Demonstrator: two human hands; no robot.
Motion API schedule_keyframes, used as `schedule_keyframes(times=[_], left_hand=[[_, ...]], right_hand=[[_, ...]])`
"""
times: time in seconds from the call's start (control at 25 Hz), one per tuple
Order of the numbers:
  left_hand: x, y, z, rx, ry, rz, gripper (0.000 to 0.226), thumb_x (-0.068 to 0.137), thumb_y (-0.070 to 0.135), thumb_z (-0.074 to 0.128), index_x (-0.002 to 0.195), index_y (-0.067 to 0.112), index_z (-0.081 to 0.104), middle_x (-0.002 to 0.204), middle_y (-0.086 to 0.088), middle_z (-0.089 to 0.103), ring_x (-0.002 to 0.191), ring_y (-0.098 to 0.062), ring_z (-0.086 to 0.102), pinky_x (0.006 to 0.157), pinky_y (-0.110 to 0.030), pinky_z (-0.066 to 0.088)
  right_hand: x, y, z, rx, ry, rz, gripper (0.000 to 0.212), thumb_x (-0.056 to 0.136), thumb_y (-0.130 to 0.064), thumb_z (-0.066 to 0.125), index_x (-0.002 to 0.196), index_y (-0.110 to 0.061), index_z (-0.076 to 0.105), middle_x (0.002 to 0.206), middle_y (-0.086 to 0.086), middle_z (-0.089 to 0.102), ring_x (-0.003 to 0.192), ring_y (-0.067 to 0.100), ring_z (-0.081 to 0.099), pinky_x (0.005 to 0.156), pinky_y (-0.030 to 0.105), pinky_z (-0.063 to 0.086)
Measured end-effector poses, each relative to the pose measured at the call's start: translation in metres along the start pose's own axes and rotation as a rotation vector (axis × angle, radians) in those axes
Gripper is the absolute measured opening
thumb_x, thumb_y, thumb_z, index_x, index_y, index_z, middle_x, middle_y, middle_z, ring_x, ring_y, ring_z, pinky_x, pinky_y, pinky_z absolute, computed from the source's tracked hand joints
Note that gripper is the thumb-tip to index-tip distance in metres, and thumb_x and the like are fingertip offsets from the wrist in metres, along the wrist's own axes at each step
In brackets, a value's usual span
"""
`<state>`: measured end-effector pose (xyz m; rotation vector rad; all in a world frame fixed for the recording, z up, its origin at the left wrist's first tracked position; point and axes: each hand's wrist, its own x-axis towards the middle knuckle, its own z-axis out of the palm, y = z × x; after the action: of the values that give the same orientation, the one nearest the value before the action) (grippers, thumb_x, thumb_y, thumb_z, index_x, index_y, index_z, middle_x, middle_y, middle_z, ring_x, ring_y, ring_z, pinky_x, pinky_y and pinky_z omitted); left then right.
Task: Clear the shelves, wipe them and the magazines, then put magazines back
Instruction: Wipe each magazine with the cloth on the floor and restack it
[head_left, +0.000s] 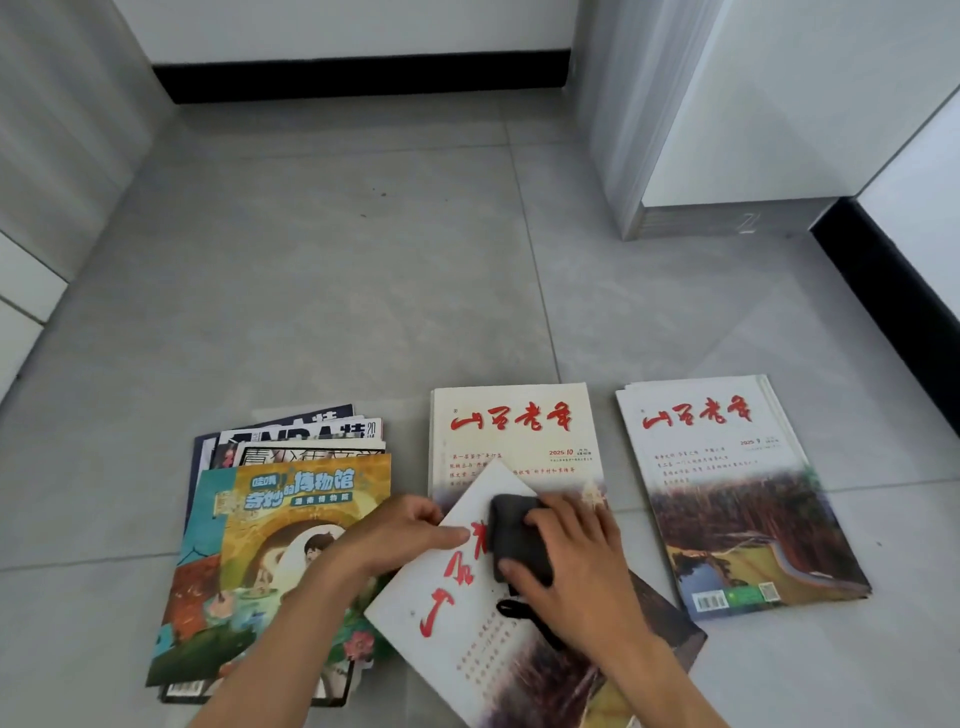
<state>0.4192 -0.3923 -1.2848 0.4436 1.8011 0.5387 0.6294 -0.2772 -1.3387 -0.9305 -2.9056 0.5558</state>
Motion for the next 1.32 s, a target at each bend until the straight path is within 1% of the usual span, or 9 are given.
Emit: schedule_keyframes(times=[0.24, 0.36, 0.44, 0.56, 0.68, 0.88, 1.04, 1.2, 1.32], left_hand=[[0.018, 0.013, 0.038, 0.082, 0.039, 0.065, 0.014, 0.089, 0.036, 0.064, 0.102, 0.032, 0.068, 0.089, 0.003, 0.076, 0.076, -0.015, 0.074, 0.082, -0.04, 0.06], [0.011, 0.017, 0.042, 0.039, 0.091, 0.188, 0.012, 0.094, 0.027, 0.06, 0.095, 0.028, 0.073, 0.09, 0.005, 0.076, 0.079, -0.013, 0.073, 0.083, -0.039, 0.059], [0.0, 0.021, 0.039, -0.044, 0.085, 0.269, 0.013, 0.095, 0.023, 0.062, 0.095, 0.021, 0.075, 0.09, 0.004, 0.077, 0.081, -0.013, 0.074, 0.082, -0.039, 0.06], [-0.015, 0.028, 0.025, -0.179, 0.13, 0.333, 0.014, 0.094, 0.017, 0.063, 0.094, 0.007, 0.073, 0.087, -0.004, 0.077, 0.078, -0.021, 0.075, 0.075, -0.04, 0.061], [-0.03, 0.036, 0.006, -0.304, 0.223, 0.349, 0.013, 0.093, 0.016, 0.063, 0.093, 0.007, 0.073, 0.082, -0.009, 0.077, 0.072, -0.026, 0.075, 0.063, -0.035, 0.061], [-0.038, 0.032, -0.023, -0.395, 0.377, 0.369, 0.011, 0.091, 0.016, 0.065, 0.09, 0.008, 0.073, 0.08, -0.013, 0.076, 0.067, -0.033, 0.073, 0.06, -0.037, 0.06], [-0.031, 0.017, -0.028, -0.4, 0.489, 0.309, 0.012, 0.092, 0.022, 0.065, 0.091, 0.012, 0.072, 0.077, -0.009, 0.076, 0.066, -0.029, 0.074, 0.059, -0.037, 0.059], [-0.018, -0.007, -0.01, -0.375, 0.238, 0.088, 0.022, 0.085, 0.021, 0.073, 0.103, 0.009, 0.067, 0.084, -0.012, 0.077, 0.075, -0.033, 0.074, 0.072, -0.046, 0.06], [-0.015, -0.023, 0.006, -0.381, 0.183, -0.008, 0.028, 0.083, 0.013, 0.077, 0.108, 0.01, 0.065, 0.087, -0.01, 0.077, 0.078, -0.031, 0.075, 0.078, -0.05, 0.059]], right_hand=[[-0.01, 0.02, 0.003, -0.038, 0.088, -0.098, 0.038, 0.093, -0.043, 0.048, 0.13, -0.032, 0.049, 0.128, -0.003, 0.057, 0.102, 0.025, 0.061, 0.08, 0.037, 0.053], [0.007, 0.023, -0.028, 0.47, 0.131, 0.169, 0.045, 0.095, -0.039, 0.062, 0.138, -0.038, 0.049, 0.129, -0.014, 0.056, 0.11, 0.007, 0.058, 0.087, 0.021, 0.049], [0.026, 0.02, -0.056, 0.687, 0.086, 0.166, 0.049, 0.091, -0.039, 0.068, 0.137, -0.042, 0.051, 0.129, -0.024, 0.056, 0.113, -0.006, 0.055, 0.091, 0.012, 0.045], [0.05, 0.012, -0.095, 0.748, -0.178, 0.046, 0.053, 0.089, -0.043, 0.071, 0.137, -0.048, 0.05, 0.128, -0.038, 0.053, 0.117, -0.017, 0.051, 0.093, 0.008, 0.042], [0.056, 0.019, -0.113, 0.643, -0.166, -0.02, 0.051, 0.088, -0.041, 0.072, 0.131, -0.055, 0.048, 0.12, -0.045, 0.05, 0.112, -0.024, 0.048, 0.089, 0.001, 0.037], [0.035, 0.068, -0.118, 0.534, -0.177, 0.07, 0.051, 0.087, -0.04, 0.073, 0.133, -0.05, 0.053, 0.123, -0.03, 0.06, 0.11, -0.011, 0.057, 0.091, 0.012, 0.045], [0.015, 0.09, -0.081, 0.923, 0.006, 0.367, 0.042, 0.09, -0.023, 0.072, 0.129, -0.034, 0.062, 0.119, -0.014, 0.07, 0.108, 0.003, 0.066, 0.087, 0.018, 0.052], [0.005, 0.063, -0.029, 1.109, 0.113, 0.603, 0.034, 0.094, -0.015, 0.066, 0.124, -0.029, 0.058, 0.114, -0.004, 0.069, 0.092, 0.002, 0.064, 0.066, 0.01, 0.051], [0.008, 0.059, -0.025, 1.134, 0.18, 0.608, 0.036, 0.094, -0.015, 0.067, 0.126, -0.03, 0.058, 0.115, -0.006, 0.068, 0.096, 0.003, 0.064, 0.068, 0.013, 0.053]])
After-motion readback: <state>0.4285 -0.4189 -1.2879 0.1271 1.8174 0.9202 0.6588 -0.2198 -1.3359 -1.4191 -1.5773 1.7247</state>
